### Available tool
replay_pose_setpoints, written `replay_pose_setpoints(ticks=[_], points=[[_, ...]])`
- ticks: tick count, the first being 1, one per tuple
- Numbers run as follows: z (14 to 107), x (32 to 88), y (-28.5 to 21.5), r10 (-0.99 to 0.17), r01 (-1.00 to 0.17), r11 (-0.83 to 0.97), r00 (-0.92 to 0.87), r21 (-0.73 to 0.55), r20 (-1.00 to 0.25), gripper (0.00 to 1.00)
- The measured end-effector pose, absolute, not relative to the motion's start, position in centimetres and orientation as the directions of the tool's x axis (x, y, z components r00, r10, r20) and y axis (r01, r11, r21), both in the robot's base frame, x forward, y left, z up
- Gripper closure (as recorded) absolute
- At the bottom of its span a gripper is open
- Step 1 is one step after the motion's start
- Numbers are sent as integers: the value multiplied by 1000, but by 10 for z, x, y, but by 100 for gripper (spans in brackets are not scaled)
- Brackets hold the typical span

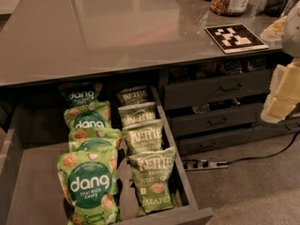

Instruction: Pick green rice chip bag from top drawer and place on counter

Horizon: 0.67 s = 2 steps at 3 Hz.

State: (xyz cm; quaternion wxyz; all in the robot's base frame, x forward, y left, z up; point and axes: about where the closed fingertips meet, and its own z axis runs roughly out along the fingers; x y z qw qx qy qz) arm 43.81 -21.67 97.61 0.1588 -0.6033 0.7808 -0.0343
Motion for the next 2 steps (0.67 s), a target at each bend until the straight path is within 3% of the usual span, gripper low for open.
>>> replay_pose_setpoints(ticks=[1,2], points=[[976,438,-217,-953,-931,270,-222,-245,-207,0],[963,438,-187,-935,-939,269,-202,-213,-291,0]])
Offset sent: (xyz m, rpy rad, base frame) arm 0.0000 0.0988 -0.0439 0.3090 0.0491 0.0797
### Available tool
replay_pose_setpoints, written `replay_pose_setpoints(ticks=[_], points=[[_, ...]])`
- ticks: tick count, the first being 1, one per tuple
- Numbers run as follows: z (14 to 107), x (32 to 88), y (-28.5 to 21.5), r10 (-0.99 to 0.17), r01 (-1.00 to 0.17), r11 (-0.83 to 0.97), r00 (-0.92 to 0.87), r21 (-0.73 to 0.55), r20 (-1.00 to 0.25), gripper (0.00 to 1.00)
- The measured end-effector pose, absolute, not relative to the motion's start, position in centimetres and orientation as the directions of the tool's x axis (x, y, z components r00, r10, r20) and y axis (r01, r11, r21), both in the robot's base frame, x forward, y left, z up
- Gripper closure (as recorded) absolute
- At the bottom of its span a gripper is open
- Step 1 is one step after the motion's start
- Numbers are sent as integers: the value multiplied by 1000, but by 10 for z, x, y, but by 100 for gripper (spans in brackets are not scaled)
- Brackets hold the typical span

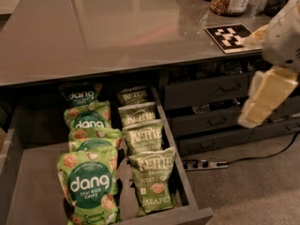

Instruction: Pick green rice chip bag from top drawer and place on counter

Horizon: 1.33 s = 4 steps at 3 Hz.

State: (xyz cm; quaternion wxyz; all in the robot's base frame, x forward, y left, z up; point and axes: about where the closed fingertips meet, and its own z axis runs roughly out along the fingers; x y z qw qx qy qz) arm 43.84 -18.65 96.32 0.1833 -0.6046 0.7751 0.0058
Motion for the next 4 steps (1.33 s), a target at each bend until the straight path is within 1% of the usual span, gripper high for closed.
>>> replay_pose_setpoints(ticks=[1,2,3,4], points=[[935,431,-112,-879,-958,241,-149,-154,-453,0],[915,424,-37,-795,-977,179,-75,-114,-602,0],[908,418,7,-727,-986,139,-37,-94,-685,0],[912,416,10,-723,-986,139,-33,-98,-690,0]])
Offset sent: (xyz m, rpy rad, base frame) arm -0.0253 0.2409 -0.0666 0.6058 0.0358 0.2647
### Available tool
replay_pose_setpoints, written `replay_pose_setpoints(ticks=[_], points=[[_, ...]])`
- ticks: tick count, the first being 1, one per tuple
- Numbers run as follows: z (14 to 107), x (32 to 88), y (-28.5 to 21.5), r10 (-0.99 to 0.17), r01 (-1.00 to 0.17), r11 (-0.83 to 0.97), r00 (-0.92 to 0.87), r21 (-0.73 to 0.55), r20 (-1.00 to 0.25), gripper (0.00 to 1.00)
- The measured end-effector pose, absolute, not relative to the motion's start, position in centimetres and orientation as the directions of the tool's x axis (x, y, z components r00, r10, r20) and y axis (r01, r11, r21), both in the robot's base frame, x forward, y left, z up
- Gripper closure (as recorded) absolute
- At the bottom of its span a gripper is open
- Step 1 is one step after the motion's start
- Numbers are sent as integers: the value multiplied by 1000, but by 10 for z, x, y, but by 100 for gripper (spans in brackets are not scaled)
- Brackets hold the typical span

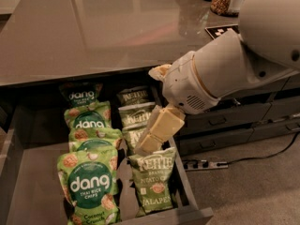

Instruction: Pick green rice chip bag from top drawer and place on counter

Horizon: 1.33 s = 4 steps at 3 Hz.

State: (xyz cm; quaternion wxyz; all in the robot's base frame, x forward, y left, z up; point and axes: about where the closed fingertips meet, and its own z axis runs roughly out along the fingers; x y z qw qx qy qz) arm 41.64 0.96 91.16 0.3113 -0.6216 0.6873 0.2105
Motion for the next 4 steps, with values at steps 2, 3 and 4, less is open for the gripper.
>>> replay_pose_setpoints(ticks=[2,3,4], points=[[861,383,80,-671,-971,238,-166,2,-723,0],[822,375,103,-628,-926,370,-307,73,-716,0],[824,390,104,-587,-900,430,-331,62,-739,0]])
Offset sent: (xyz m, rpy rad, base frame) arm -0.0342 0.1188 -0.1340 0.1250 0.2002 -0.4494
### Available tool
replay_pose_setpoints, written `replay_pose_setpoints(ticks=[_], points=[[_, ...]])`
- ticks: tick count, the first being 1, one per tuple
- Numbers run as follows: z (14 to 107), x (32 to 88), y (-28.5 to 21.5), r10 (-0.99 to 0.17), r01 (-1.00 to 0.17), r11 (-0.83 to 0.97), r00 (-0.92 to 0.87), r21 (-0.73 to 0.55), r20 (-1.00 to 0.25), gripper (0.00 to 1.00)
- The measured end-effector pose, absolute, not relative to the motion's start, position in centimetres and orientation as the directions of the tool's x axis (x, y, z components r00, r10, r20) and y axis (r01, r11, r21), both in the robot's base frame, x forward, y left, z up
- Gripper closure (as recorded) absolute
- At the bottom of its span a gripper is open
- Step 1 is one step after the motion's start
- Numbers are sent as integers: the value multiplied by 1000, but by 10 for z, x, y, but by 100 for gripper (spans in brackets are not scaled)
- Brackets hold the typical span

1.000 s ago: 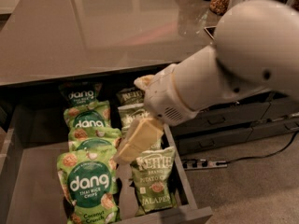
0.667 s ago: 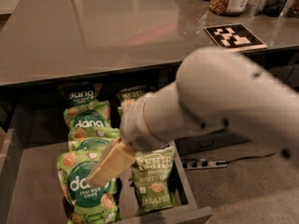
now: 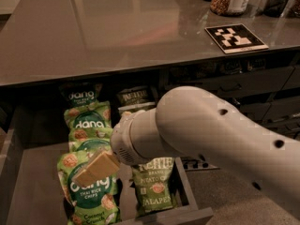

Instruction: Pick green rice chip bag from top drawer and place on counter

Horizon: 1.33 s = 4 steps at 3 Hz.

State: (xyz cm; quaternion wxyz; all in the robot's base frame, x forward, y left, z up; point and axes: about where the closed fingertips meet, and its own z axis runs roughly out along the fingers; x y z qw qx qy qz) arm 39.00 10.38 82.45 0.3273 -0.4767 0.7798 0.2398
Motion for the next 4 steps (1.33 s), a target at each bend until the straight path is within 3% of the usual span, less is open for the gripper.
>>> replay_pose_setpoints(ticks=[2,4], points=[[803,382,101,-592,-878,470,-393,95,-704,0],[744,347,65,-735,-824,558,-436,-99,-519,0]])
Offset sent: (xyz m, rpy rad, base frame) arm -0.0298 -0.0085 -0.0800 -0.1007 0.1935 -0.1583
